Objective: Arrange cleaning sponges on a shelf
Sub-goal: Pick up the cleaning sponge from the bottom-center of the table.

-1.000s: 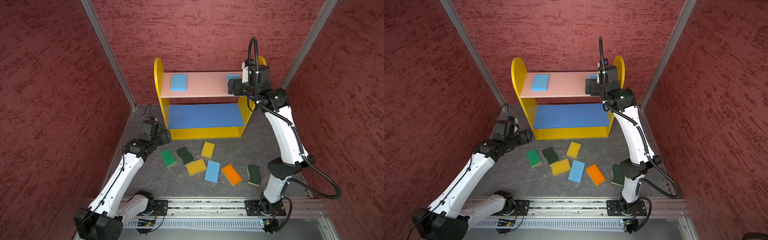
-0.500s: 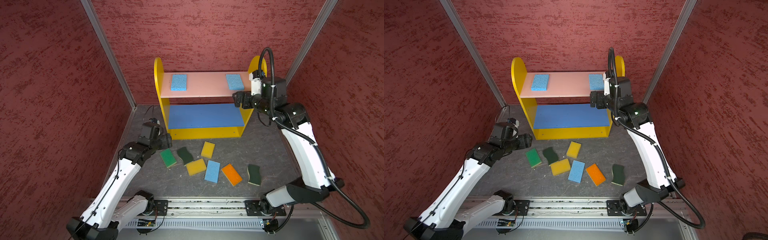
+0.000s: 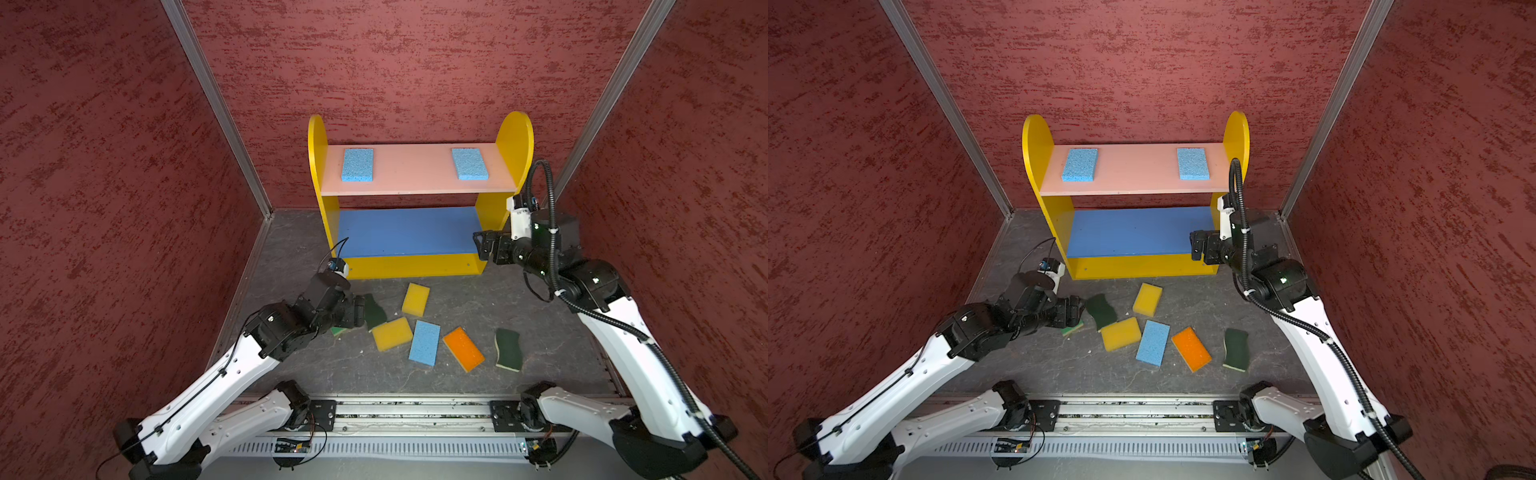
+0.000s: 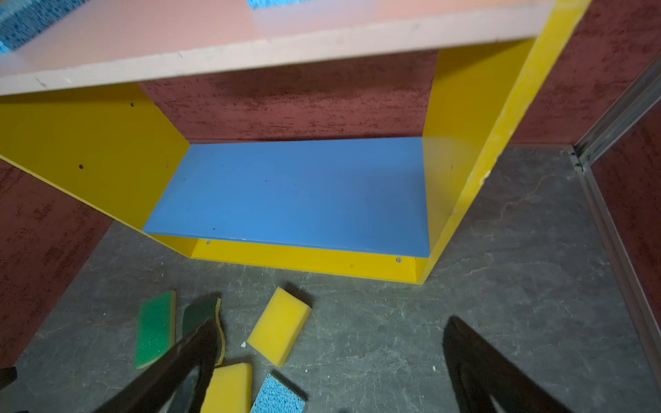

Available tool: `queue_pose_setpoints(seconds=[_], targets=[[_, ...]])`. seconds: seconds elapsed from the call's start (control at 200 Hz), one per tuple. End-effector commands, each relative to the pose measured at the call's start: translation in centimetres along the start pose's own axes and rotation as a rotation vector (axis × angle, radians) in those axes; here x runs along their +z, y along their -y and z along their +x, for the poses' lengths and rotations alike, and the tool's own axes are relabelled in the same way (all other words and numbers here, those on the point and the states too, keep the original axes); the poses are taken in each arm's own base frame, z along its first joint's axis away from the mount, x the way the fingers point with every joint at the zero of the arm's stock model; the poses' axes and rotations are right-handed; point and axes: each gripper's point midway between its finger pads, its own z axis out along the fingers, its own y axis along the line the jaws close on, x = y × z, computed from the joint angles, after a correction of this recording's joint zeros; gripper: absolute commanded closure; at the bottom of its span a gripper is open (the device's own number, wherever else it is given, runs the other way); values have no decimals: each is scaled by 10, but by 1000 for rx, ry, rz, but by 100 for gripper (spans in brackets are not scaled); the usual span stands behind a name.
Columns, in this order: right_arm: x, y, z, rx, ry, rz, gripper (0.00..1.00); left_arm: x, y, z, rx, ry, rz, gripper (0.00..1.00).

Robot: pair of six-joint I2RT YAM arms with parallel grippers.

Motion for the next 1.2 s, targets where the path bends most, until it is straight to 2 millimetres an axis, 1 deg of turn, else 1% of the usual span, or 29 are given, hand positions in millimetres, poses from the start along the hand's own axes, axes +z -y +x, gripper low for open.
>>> queue_pose_setpoints(seconds=[0.0, 0.145, 0.2, 0.26, 0.301, 0.366, 0.536, 0.626, 0.812, 0.867, 0.957, 1.147, 1.192], targets=[[-1, 0, 3, 69, 33, -32, 1, 10, 8, 13, -64, 0, 2, 16], [2, 18, 32, 134, -5, 16, 1, 28, 24, 41, -43, -49, 20, 16], [3, 26, 45, 155, -26, 45, 1, 34, 31, 48, -39, -57, 32, 16], [3, 36, 57, 182, -43, 88, 1, 38, 45, 54, -24, -55, 70, 16], [4, 39, 65, 196, -53, 96, 1, 40, 54, 58, -8, -51, 96, 16], [5, 42, 77, 218, -68, 97, 1, 43, 65, 62, 1, -46, 122, 15], [13, 46, 105, 270, -111, 95, 1, 61, 76, 84, -10, -112, 131, 15], [18, 49, 118, 291, -125, 98, 1, 70, 86, 97, -12, -153, 151, 15], [27, 53, 137, 324, -142, 93, 1, 87, 107, 118, 15, -219, 152, 14], [29, 54, 142, 326, -148, 97, 1, 90, 117, 123, 43, -234, 173, 12], [32, 55, 146, 327, -155, 95, 1, 96, 131, 132, 83, -266, 193, 8], [34, 56, 157, 333, -171, 89, 1, 113, 149, 148, 140, -321, 187, 7], [34, 57, 159, 332, -173, 94, 1, 116, 153, 150, 147, -328, 187, 7]])
